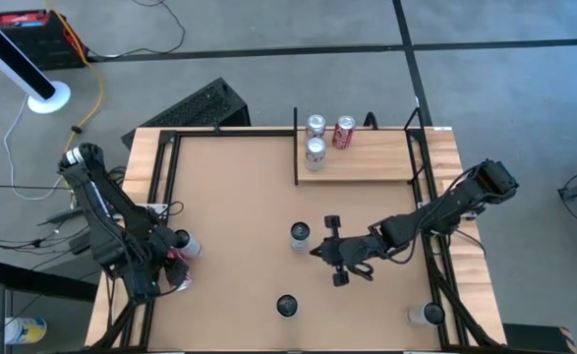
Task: Place canned beverage on shelf
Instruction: Move the white-pink soda can to the top left of the table
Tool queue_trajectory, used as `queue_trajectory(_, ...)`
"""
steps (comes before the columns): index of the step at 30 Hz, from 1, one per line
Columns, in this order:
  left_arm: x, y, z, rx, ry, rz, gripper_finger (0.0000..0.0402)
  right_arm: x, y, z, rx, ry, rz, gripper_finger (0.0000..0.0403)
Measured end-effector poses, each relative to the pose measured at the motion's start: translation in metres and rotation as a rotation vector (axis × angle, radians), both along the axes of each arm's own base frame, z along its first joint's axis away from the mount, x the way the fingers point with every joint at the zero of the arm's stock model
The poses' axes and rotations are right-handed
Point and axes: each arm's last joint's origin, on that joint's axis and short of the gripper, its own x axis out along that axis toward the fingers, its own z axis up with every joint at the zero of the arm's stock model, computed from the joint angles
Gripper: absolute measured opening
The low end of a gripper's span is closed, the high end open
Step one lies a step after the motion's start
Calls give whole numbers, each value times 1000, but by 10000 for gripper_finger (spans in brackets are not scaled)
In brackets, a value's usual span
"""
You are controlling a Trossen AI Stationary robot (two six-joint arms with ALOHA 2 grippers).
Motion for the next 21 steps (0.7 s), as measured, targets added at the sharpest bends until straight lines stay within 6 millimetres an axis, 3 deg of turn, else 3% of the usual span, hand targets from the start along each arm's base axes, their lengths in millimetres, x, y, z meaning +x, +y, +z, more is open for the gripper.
queue_trajectory(6, 9, 6, 16, 51, -28, -80, 281, 1, -4, 0, 0, 0, -12, 24)
queue_trajectory(12, 15, 24, 16, 95, 94, -56, 281, 1, -3, 0, 0, 0, -11, 24)
queue_trajectory(21, 32, 40, 16, 128, 112, -104, 281, 1, -4, -1, -9, 7, -6, 24)
